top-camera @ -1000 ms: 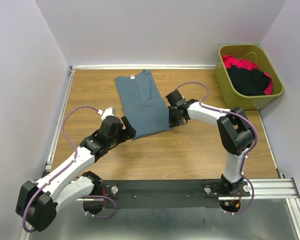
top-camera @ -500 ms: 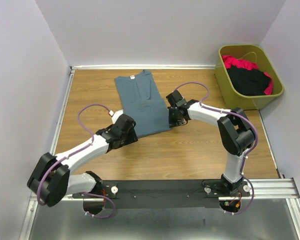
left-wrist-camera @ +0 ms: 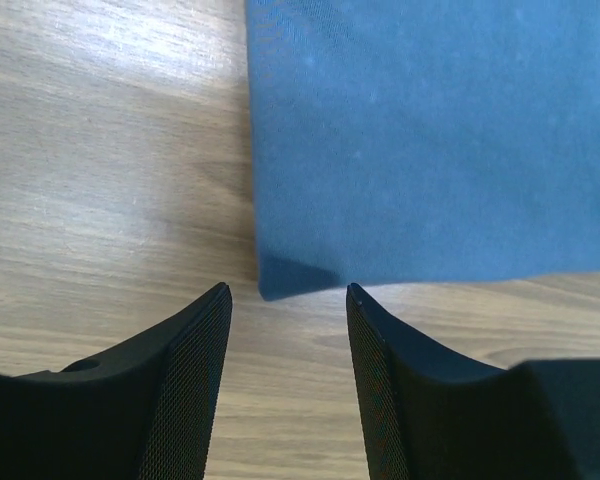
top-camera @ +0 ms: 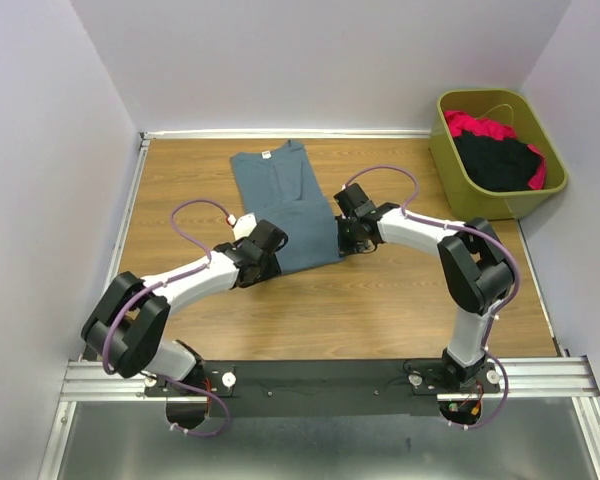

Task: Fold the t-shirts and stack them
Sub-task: Fold the tshirt

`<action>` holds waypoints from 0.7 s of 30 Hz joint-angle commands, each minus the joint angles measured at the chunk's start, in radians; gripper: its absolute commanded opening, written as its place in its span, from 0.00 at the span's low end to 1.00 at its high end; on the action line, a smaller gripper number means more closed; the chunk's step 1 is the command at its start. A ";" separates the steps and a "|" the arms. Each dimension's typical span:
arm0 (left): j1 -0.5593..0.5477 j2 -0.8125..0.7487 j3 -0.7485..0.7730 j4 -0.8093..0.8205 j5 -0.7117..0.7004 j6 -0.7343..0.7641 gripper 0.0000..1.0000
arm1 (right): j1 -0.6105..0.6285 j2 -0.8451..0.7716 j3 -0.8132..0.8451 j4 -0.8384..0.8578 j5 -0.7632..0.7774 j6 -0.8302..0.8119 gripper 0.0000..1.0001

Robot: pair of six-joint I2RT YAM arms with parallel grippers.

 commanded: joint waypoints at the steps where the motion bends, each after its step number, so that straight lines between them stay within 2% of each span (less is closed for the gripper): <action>1: -0.010 0.039 0.035 -0.022 -0.072 -0.041 0.57 | 0.011 0.069 -0.093 -0.152 -0.010 -0.051 0.01; 11: -0.029 0.101 0.052 -0.091 -0.095 -0.076 0.57 | 0.013 0.052 -0.119 -0.136 -0.013 -0.066 0.01; 21: -0.030 0.182 0.053 -0.077 -0.096 -0.057 0.55 | 0.013 0.040 -0.131 -0.126 -0.013 -0.067 0.01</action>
